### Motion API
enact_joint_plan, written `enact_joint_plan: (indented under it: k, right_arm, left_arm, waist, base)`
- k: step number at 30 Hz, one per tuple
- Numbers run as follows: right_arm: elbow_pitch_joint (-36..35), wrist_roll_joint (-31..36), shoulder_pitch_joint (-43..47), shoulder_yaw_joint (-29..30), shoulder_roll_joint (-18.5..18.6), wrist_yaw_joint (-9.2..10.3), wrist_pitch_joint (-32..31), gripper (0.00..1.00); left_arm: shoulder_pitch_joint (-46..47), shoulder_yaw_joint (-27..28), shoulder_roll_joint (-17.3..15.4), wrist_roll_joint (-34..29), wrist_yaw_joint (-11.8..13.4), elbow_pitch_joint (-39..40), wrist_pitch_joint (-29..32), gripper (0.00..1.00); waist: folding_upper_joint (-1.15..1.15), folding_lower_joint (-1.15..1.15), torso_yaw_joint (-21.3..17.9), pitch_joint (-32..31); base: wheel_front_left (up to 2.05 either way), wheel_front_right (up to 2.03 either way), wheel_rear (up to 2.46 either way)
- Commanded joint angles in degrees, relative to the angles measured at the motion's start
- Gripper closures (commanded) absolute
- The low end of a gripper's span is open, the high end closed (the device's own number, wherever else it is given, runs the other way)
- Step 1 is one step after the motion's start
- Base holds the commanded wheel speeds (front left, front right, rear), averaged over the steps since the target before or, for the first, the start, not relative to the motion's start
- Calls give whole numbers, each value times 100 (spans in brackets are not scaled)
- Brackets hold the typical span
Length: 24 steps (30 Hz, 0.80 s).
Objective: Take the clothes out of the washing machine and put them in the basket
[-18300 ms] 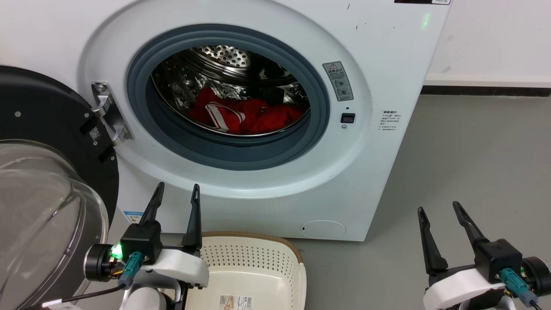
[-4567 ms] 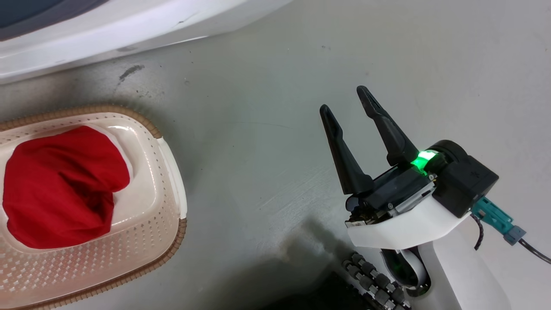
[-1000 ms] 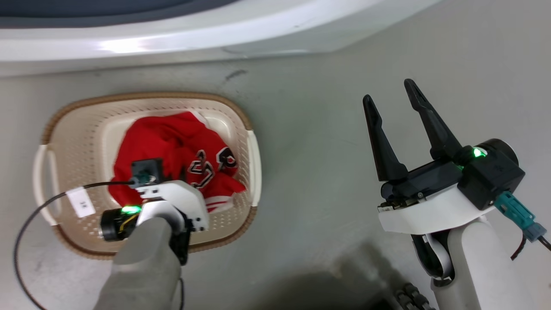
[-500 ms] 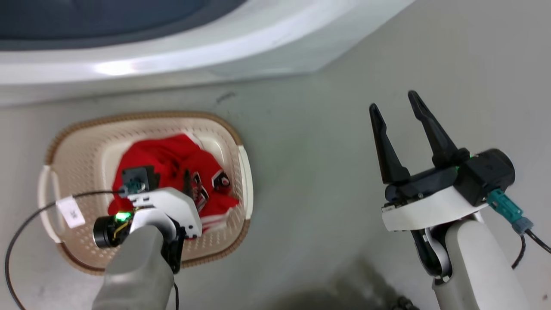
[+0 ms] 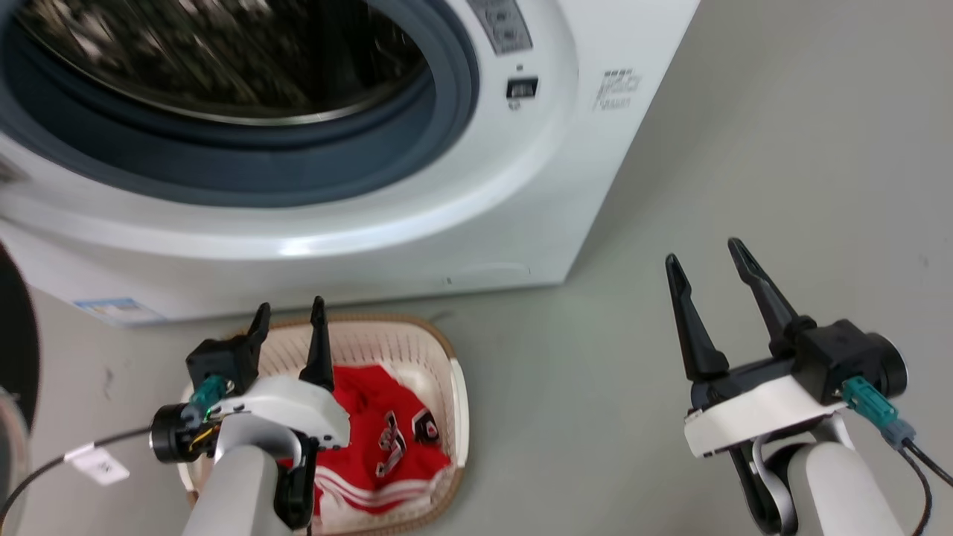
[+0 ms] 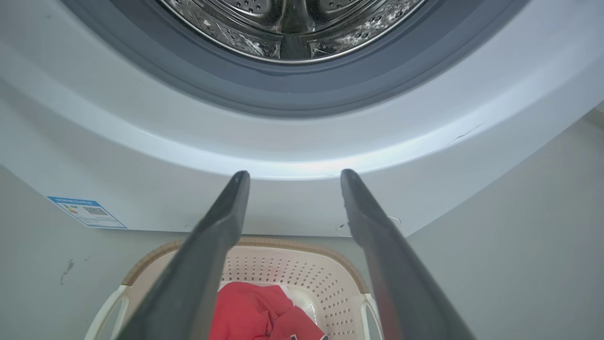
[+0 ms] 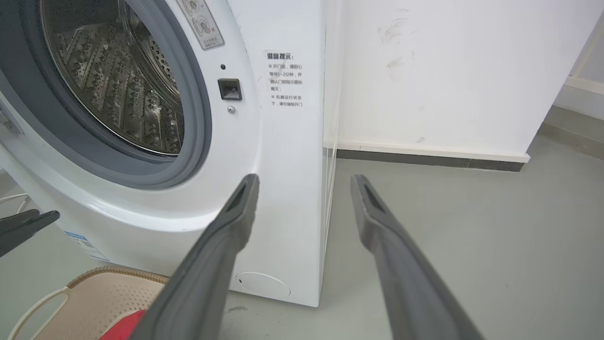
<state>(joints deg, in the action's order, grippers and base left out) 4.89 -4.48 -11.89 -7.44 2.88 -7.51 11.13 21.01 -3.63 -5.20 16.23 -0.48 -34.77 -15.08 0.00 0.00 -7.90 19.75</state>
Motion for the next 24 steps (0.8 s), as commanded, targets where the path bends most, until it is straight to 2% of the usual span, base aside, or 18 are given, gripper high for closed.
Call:
enact_joint_plan:
  k: [1,6,12,24]
  right_arm:
    - [-56,42,144,29,-2,4,-28,0]
    - [-238,113,431,102,-2,3,-182,0]
    - [-411,147,744,205,-3,3,-332,0]
    - [-638,207,1343,197,-3,3,-602,0]
  left_arm:
    - [-233,61,30,-107,-18,273,-11,0]
    - [-721,168,95,-521,-19,1365,-11,0]
    - [-1147,136,100,-896,-17,2298,-13,0]
    - [-2207,37,11,-1196,183,3293,1,0]
  waist:
    - [0,0,146,-580]
    - [0,0,237,-1043]
    - [0,0,332,-1477]
    - [0,0,439,-2030]
  base:
    - [0,0,0]
    - [0,0,0]
    - [0,0,0]
    - [0,0,0]
